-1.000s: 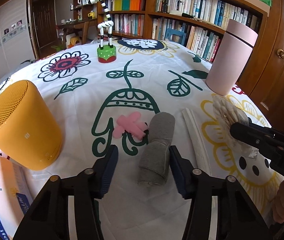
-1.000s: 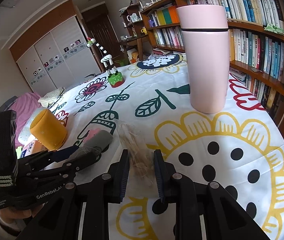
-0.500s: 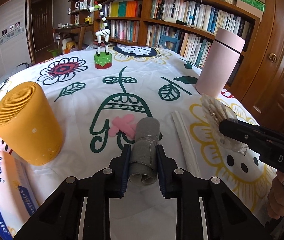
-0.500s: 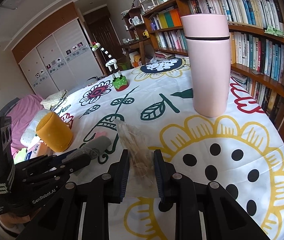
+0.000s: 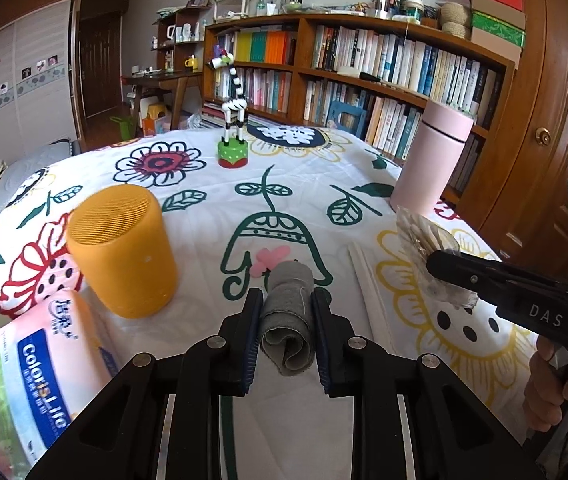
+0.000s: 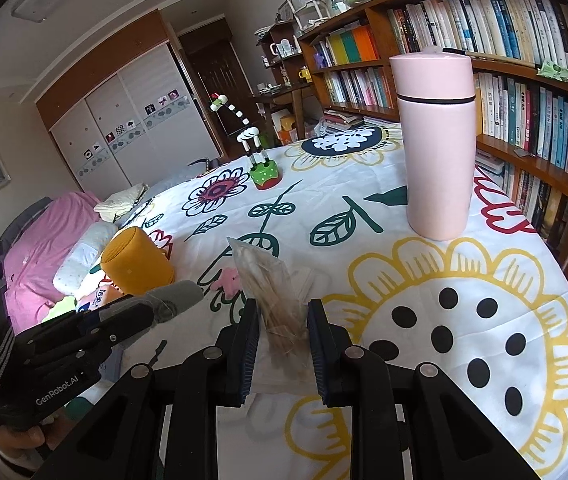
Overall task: Organize soft objects
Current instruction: 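Carry the grey cloth and cotton swabs over the green bowl with both grippers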
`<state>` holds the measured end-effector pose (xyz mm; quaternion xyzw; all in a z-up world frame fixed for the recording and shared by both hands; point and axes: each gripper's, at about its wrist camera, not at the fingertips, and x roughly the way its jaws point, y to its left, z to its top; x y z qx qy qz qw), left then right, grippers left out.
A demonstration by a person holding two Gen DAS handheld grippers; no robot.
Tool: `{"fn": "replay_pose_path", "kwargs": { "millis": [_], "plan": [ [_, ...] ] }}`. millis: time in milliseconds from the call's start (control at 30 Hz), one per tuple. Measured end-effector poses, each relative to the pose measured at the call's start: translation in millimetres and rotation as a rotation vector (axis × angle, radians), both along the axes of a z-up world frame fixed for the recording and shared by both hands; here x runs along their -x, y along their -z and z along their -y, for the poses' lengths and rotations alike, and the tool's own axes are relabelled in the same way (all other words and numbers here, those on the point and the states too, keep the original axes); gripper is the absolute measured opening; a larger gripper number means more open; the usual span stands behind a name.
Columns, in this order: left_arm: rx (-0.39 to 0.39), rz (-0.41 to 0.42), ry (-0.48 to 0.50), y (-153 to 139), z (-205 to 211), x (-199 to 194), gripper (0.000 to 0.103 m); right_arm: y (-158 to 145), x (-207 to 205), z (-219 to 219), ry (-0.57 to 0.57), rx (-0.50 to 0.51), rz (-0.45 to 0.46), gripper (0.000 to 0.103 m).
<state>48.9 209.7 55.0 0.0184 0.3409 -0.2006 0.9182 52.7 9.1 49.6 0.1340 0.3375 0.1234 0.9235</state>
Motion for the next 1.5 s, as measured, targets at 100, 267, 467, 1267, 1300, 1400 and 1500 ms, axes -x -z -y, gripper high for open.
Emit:
{"fn": "replay_pose_path", "kwargs": {
  "millis": [100, 267, 467, 1267, 1300, 1400, 1500],
  "plan": [
    [0.010, 0.014, -0.014, -7, -9, 8, 0.025, -4, 3, -4, -0.011, -0.004, 0.011, 0.026],
    [0.029, 0.051, -0.050, -20, -30, 26, 0.025, -10, 9, -16, -0.042, -0.014, 0.023, 0.026],
    [0.044, 0.101, -0.101, -39, -62, 43, 0.025, -15, 16, -38, -0.096, -0.020, 0.039, 0.026],
    [0.055, 0.137, -0.426, -38, -217, 90, 0.025, -35, 33, -163, -0.376, -0.006, 0.069, 0.026],
    [0.057, 0.132, -0.436, -36, -221, 91, 0.025, -36, 33, -169, -0.389, -0.004, 0.071, 0.026],
    [0.062, 0.119, -0.462, -29, -235, 95, 0.025, -37, 32, -190, -0.429, 0.009, 0.068, 0.026],
    [0.069, 0.111, -0.485, -23, -246, 99, 0.025, -36, 32, -214, -0.474, 0.034, 0.060, 0.026]
  ]
}}
